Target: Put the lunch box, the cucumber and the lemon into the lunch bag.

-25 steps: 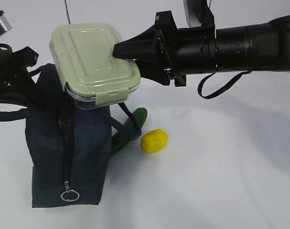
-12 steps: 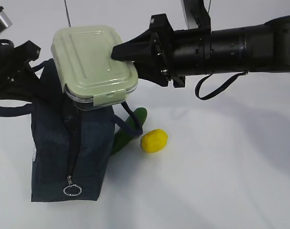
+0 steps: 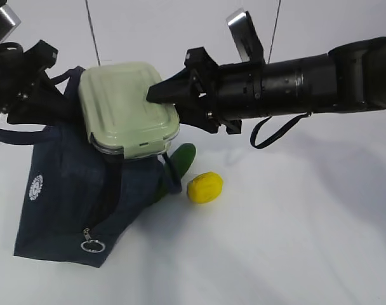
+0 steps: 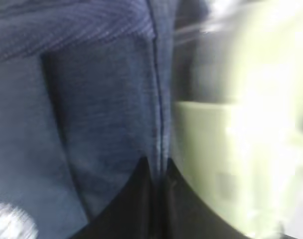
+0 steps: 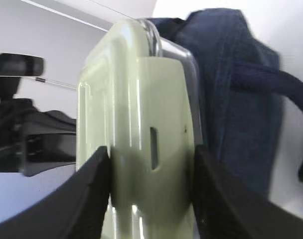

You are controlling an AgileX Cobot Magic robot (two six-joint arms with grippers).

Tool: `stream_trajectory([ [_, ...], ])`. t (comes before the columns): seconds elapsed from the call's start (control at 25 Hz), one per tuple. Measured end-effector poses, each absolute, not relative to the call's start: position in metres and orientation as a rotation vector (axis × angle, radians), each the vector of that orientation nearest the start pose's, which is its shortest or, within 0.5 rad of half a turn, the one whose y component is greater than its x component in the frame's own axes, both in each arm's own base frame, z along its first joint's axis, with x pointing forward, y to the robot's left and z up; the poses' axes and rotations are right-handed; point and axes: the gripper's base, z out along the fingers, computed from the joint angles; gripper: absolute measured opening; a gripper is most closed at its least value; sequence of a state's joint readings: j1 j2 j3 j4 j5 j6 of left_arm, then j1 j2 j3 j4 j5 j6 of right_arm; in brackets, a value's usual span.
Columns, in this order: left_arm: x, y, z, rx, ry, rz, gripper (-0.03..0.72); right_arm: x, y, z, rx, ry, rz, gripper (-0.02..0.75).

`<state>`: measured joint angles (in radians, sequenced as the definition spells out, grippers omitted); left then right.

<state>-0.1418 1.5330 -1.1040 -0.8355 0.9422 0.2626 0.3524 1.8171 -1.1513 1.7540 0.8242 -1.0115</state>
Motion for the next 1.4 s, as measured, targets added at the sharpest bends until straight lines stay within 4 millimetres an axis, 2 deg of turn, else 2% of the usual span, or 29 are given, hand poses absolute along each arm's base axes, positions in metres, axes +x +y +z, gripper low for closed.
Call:
stream_trajectory([
  [0.28, 0.295, -0.099, 0.280, 0.001, 2.633, -1.035, 0.000, 0.350, 0.198, 0.212, -0.031, 2.246, 1.498, 0.354],
  [0.52, 0.295, -0.103, 0.285, -0.002, 2.590, -1.110, 0.000, 0.353, 0.199, 0.195, 0.003, 2.285, 1.497, 0.352],
  [0.76, 0.296, -0.104, 0.287, -0.016, 2.568, -1.148, 0.000, 0.356, 0.207, 0.204, -0.036, 2.256, 1.508, 0.352],
  [0.92, 0.296, -0.106, 0.289, -0.016, 2.548, -1.175, 0.000, 0.353, 0.222, 0.213, -0.096, 2.232, 1.525, 0.352],
  [1.08, 0.297, -0.109, 0.293, -0.013, 2.497, -1.244, 0.000, 0.350, 0.234, 0.209, -0.128, 2.247, 1.536, 0.351],
  [1.4, 0.297, -0.110, 0.293, 0.000, 2.495, -1.264, 0.000, 0.342, 0.249, 0.204, -0.178, 2.269, 1.564, 0.351],
])
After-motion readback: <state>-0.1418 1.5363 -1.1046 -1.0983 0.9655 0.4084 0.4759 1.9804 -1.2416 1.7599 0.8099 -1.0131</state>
